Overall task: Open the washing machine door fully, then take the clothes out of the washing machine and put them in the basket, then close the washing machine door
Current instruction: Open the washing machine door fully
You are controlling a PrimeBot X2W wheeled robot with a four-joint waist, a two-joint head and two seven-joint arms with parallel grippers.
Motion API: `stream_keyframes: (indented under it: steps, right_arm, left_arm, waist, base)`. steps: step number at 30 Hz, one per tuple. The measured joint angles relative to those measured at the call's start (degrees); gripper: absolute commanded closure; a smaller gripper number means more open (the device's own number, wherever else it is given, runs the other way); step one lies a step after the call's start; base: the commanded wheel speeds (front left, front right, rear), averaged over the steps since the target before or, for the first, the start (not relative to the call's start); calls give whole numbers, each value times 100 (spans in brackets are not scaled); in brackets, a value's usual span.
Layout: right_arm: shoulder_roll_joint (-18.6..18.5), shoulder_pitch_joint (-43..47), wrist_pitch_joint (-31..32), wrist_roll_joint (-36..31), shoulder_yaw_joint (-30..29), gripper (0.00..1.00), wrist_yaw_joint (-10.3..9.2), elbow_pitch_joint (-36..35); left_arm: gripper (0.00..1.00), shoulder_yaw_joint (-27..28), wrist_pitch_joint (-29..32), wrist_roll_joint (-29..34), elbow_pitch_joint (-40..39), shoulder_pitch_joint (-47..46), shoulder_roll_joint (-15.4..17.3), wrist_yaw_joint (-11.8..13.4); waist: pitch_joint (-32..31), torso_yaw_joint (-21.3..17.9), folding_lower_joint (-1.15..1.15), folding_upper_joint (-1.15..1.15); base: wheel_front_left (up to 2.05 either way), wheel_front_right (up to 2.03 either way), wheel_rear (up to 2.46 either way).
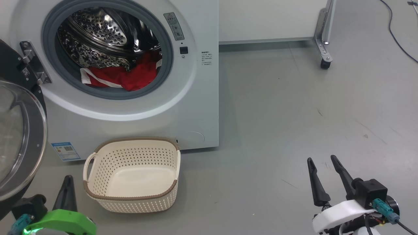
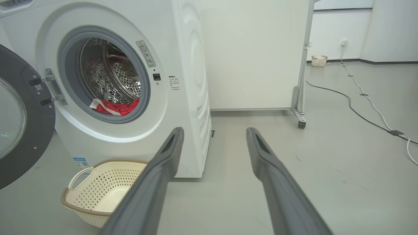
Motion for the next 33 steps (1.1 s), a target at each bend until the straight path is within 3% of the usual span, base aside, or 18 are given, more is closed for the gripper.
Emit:
stream_keyframes:
  steps: [13,14,15,16,33]
  right_arm:
    - [-22,174,0,2,-159,0,-44,-293]
    - [-22,190,0,2,-162,0,-44,-305]
    - [-22,201,0,2,-164,0,-44,-316]
    - [-21,201,0,2,-165,0,-44,-324]
    - [20,317,0,2,-162,0,-44,-434]
  left_arm:
    - [100,-265,-92,103,-598,485,-142,-2]
    - [82,-289,-92,104,-624,521,-145,-2]
    - [10,-294,-92,104,-653,557,-151,-2]
    - [0,-297,-92,105,-679,580,-152,-2]
    - [0,-259,-99,111,-1112,763,-168,-3]
  waist:
    - [31,-40,0,0]
    - [33,-41,0,0]
    - [33,-41,0,0]
    - [33,-41,0,0]
    - [1,-59,0,0]
  base:
    - [0,0,0]
    - [0,0,0]
    - [0,0,0]
    - [0,0,0]
    - [0,0,0]
